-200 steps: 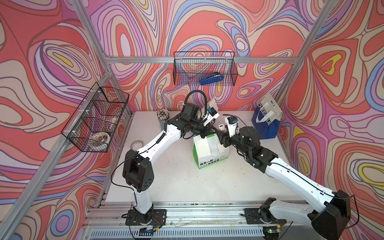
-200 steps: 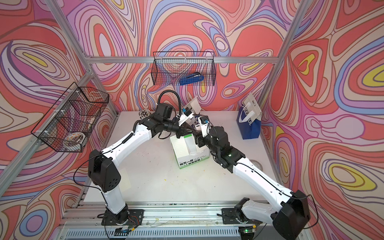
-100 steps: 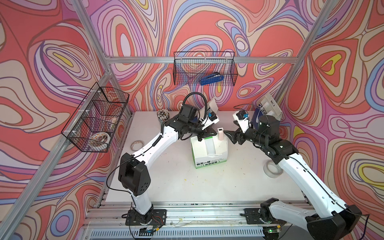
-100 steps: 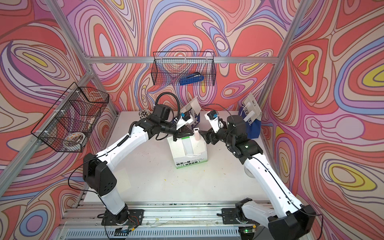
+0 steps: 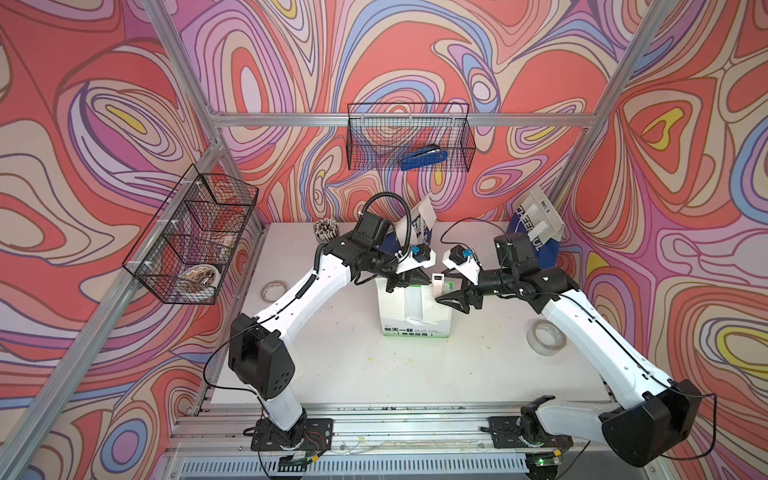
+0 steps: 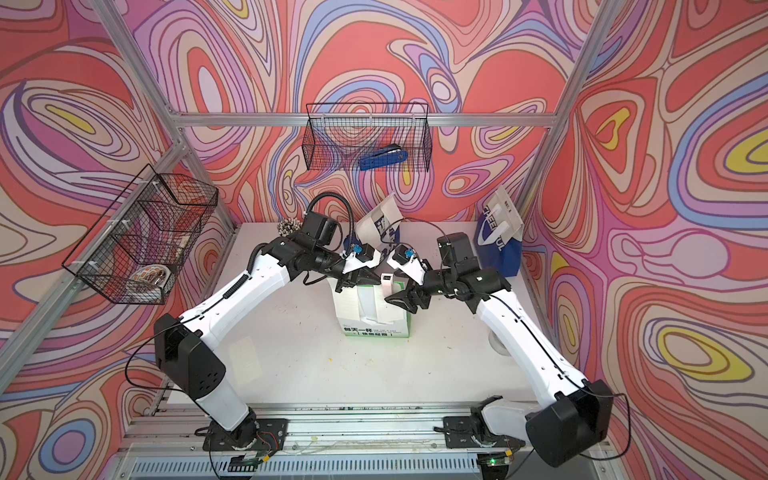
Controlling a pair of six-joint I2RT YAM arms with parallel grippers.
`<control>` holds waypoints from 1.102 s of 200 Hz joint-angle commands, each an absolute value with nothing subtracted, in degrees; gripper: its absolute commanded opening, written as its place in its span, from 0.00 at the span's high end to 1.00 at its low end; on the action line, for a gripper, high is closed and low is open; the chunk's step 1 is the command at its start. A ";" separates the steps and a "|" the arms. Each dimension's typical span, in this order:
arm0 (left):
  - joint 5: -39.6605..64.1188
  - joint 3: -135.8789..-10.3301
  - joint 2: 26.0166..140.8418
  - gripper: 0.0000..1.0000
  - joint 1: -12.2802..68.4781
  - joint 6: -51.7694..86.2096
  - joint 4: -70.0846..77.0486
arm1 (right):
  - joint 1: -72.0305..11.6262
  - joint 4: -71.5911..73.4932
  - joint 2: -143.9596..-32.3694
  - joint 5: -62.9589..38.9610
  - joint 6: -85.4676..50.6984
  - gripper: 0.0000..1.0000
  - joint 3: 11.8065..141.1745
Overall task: Staple the receipts to the bags
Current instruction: Staple the receipt to the takeout bag.
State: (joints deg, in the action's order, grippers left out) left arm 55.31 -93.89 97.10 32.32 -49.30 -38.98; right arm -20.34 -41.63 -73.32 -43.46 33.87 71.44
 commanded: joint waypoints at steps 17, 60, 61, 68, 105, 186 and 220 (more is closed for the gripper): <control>58.94 -94.04 95.25 1.00 32.55 -53.09 -40.42 | -21.94 -41.70 -76.55 -47.86 37.11 0.26 71.11; 58.62 -94.40 95.89 1.00 32.53 -52.45 -40.50 | -23.62 -39.87 -77.97 -46.65 35.91 0.41 70.93; 58.62 -94.44 95.93 1.00 32.52 -52.42 -40.51 | -23.63 -39.88 -78.01 -46.62 35.88 0.42 70.97; 58.62 -94.40 95.97 1.00 32.56 -52.38 -40.52 | -23.81 -40.13 -78.34 -46.67 35.98 0.44 71.02; 58.36 -94.52 95.99 1.00 32.65 -52.47 -40.87 | -24.10 -40.38 -78.84 -46.64 37.09 0.84 71.05; 54.13 -94.91 95.97 1.00 32.61 -49.48 -40.09 | -24.09 -29.86 -72.07 -40.34 28.17 0.35 66.96; 48.43 -96.18 96.55 1.00 32.54 -43.39 -39.37 | -24.09 -8.31 -61.34 -28.76 6.72 0.25 55.04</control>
